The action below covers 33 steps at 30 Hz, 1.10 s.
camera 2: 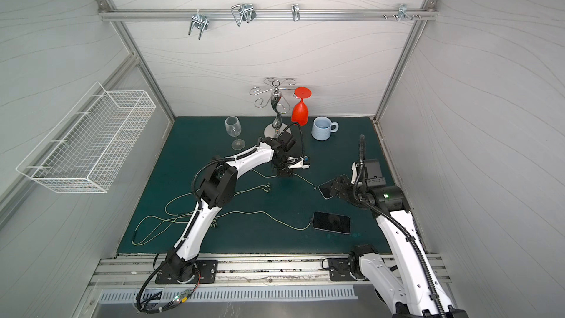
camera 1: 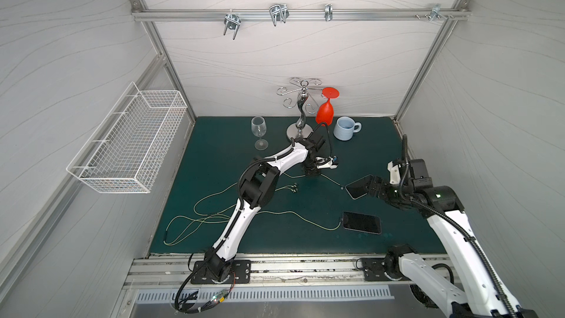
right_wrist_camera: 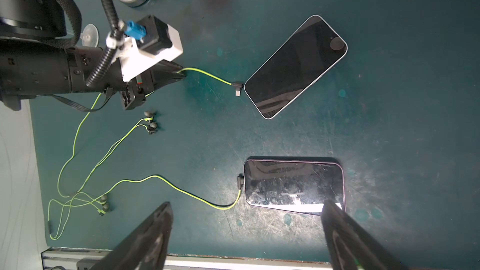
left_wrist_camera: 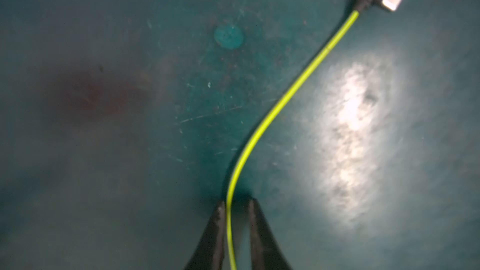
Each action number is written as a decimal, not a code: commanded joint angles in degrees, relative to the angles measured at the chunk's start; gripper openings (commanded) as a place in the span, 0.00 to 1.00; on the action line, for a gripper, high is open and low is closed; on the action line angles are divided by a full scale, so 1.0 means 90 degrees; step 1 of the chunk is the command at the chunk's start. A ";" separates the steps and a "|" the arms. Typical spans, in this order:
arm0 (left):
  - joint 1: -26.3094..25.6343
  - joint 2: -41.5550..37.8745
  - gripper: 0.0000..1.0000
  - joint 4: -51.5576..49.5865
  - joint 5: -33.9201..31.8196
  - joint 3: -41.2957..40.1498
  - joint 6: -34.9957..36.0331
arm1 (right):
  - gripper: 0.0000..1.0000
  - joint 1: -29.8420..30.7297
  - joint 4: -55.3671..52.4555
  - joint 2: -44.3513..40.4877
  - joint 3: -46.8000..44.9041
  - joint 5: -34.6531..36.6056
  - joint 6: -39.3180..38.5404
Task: Plug wired earphones into phones
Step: Pick up the wired earphone from the center of the board.
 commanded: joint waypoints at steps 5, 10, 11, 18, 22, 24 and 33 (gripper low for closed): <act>0.0025 0.0299 0.00 -0.0514 0.0102 0.0139 -0.0015 | 0.89 -0.0034 -0.0118 0.0038 0.0082 -0.0063 -0.0149; 0.0183 -0.0401 0.00 -0.0470 0.0651 -0.0410 -0.0855 | 0.87 -0.0039 0.0405 0.0102 -0.0061 -0.0228 -0.0480; 0.0206 -0.0636 0.00 -0.0319 0.0711 -0.0675 -0.1022 | 0.87 -0.0036 0.0574 0.0108 -0.0121 -0.0350 -0.0535; 0.0251 -0.2336 0.00 0.0748 0.0778 -0.2452 -0.2245 | 0.83 -0.0034 0.2150 0.0322 -0.0759 -0.1586 -0.0595; 0.0284 -0.2990 0.00 0.1111 0.0810 -0.2940 -0.2898 | 0.79 -0.0040 0.3056 0.0426 -0.1172 -0.2142 -0.0317; 0.0283 -0.3258 0.00 0.1169 0.0860 -0.3032 -0.3218 | 0.78 -0.0039 0.3678 0.0455 -0.1465 -0.2613 -0.0134; 0.0287 -0.4705 0.00 0.1859 0.1141 -0.3783 -0.3799 | 0.78 -0.0034 0.6119 0.0274 -0.2620 -0.3627 0.0035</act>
